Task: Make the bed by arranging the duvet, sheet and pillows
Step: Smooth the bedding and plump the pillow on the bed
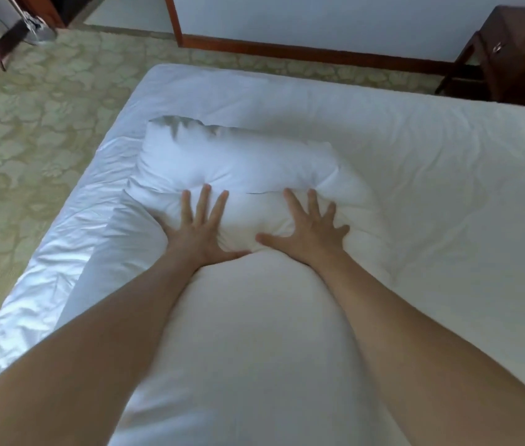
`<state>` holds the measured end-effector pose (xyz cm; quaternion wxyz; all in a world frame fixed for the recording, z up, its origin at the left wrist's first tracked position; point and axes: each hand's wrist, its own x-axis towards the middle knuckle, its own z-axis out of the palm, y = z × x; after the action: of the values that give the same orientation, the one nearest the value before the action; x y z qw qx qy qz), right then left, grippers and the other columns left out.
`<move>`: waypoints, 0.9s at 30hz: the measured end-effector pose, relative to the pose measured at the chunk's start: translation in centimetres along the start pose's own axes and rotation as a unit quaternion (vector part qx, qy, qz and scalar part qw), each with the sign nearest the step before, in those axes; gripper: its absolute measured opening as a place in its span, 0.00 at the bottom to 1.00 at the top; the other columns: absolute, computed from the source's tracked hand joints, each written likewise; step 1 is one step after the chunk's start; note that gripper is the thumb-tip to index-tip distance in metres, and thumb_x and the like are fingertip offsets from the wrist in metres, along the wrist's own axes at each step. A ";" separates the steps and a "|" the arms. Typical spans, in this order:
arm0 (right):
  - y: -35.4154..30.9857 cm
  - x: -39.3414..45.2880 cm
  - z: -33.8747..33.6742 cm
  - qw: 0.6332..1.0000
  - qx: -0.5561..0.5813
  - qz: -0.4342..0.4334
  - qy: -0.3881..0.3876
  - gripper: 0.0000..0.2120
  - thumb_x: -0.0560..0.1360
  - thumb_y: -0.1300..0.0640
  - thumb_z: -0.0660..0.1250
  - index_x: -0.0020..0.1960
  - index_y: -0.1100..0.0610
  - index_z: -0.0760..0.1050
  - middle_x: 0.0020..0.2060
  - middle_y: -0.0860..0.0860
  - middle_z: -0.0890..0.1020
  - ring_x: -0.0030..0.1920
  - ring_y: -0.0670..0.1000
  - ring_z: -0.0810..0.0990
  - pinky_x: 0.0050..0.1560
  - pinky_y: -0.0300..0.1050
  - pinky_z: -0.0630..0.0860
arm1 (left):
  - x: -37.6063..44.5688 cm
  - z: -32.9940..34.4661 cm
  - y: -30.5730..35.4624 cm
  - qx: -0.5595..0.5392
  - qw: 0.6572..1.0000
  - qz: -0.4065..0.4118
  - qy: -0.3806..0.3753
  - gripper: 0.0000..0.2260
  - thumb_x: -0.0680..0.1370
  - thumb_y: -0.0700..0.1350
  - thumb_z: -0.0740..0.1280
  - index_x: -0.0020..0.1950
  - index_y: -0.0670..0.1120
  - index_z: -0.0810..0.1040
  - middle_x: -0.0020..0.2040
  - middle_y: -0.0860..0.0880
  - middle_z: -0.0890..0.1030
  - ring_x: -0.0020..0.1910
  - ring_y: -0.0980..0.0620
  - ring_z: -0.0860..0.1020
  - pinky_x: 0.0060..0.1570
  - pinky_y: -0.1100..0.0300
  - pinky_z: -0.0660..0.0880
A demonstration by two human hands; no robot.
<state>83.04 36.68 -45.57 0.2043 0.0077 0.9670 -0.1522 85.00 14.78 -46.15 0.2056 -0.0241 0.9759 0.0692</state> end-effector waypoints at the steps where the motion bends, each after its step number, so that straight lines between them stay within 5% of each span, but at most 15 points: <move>1: 0.1 1.0 1.1 1.000 -0.007 0.003 0.007 0.53 0.59 0.17 0.57 0.76 0.32 0.37 0.79 0.47 0.38 0.77 0.67 0.39 0.69 0.77 0.46 | 1.2 0.9 -0.3 -0.002 1.000 0.002 0.002 0.56 0.57 0.84 0.55 0.72 0.66 0.25 0.74 0.59 0.25 0.75 0.45 0.26 0.63 0.20 0.43; 8: -1.0 6.1 5.3 0.999 -0.026 0.016 0.028 0.56 0.56 0.13 0.50 0.77 0.35 0.37 0.79 0.49 0.38 0.76 0.68 0.36 0.70 0.75 0.39 | 6.7 4.3 -2.5 -0.021 1.000 0.005 0.018 0.55 0.59 0.83 0.55 0.74 0.65 0.29 0.76 0.60 0.29 0.76 0.46 0.30 0.64 0.22 0.41; 12: -1.0 6.5 6.6 0.998 -0.025 0.011 0.064 0.56 0.56 0.13 0.47 0.77 0.36 0.35 0.79 0.50 0.36 0.76 0.69 0.34 0.70 0.74 0.36 | 7.1 5.9 -2.7 -0.007 0.993 0.009 0.116 0.54 0.60 0.84 0.51 0.78 0.61 0.36 0.79 0.57 0.36 0.78 0.45 0.35 0.64 0.22 0.44; 20: -1.1 1.9 7.0 0.992 -0.016 -0.006 0.123 0.54 0.61 0.15 0.47 0.78 0.40 0.32 0.79 0.49 0.36 0.77 0.65 0.33 0.73 0.69 0.35 | 2.4 6.4 -1.8 -0.008 0.981 0.006 0.192 0.50 0.64 0.81 0.50 0.78 0.60 0.37 0.80 0.55 0.37 0.78 0.43 0.36 0.66 0.22 0.45; 27: -0.9 -9.2 8.3 0.992 -0.008 -0.023 0.123 0.42 0.72 0.24 0.42 0.78 0.43 0.32 0.80 0.46 0.38 0.79 0.54 0.36 0.74 0.64 0.32 | -7.4 6.5 -0.7 0.043 0.984 0.016 0.173 0.32 0.80 0.63 0.48 0.79 0.56 0.36 0.80 0.50 0.38 0.79 0.44 0.39 0.70 0.29 0.42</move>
<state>94.67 33.75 -48.89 0.0800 0.0029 0.9859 -0.1467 94.39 15.18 -49.13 0.0337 -0.0110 0.9991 0.0248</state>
